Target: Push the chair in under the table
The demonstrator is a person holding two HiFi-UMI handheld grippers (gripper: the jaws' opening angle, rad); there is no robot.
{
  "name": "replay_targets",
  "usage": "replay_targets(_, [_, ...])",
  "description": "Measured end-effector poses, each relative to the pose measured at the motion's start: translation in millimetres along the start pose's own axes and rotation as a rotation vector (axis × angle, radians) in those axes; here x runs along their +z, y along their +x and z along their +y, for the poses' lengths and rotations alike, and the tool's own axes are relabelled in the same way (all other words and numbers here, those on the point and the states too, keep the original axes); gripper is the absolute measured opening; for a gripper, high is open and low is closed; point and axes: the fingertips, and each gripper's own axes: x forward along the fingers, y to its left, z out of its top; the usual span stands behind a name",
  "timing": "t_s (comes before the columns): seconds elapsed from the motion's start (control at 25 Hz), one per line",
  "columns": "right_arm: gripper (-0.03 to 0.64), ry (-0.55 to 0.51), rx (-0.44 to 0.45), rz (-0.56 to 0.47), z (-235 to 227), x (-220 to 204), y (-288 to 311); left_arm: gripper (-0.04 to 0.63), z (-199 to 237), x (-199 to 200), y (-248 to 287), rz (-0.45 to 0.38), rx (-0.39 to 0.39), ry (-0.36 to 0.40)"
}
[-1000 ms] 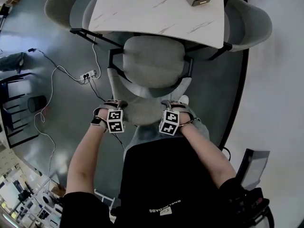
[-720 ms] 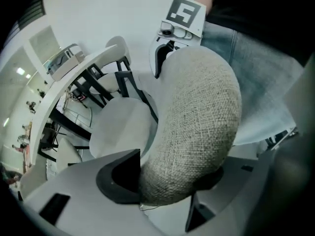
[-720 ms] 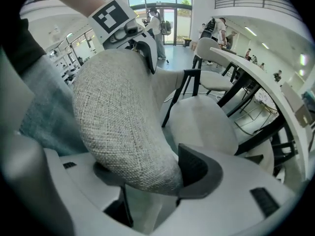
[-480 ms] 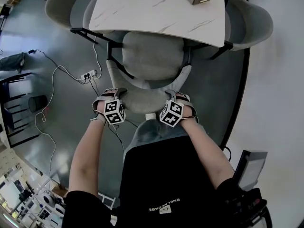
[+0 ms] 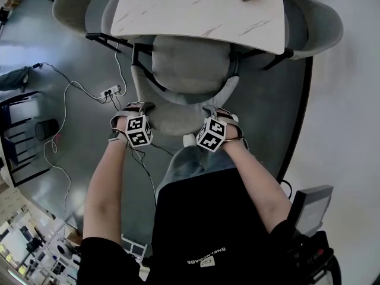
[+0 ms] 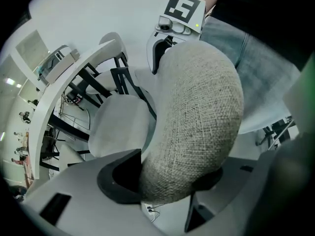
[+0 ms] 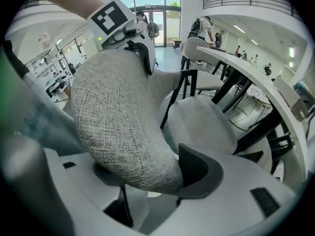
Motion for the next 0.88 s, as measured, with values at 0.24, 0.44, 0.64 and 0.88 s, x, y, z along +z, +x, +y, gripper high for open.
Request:
replay_targets(0.24, [0.275,-0.003,0.021,0.018,5,-1,3,0.245,-3,-1,1,-0.015,0.023,-0.013])
replay_targets(0.44, [0.275,-0.043,0.048,0.084,0,-13,7,0.247,-4,3,9,0.028,0.002,-0.025])
replay_targets(0.64, [0.274,-0.035,-0.014,0.136,11,-17,-4,0.271,-17,3,-2,0.053,0.056,-0.043])
replay_targets(0.88, [0.273,-0.065,-0.113,0.121,15,-6,-39,0.272,-9,-4,-34,0.040,0.160,-0.212])
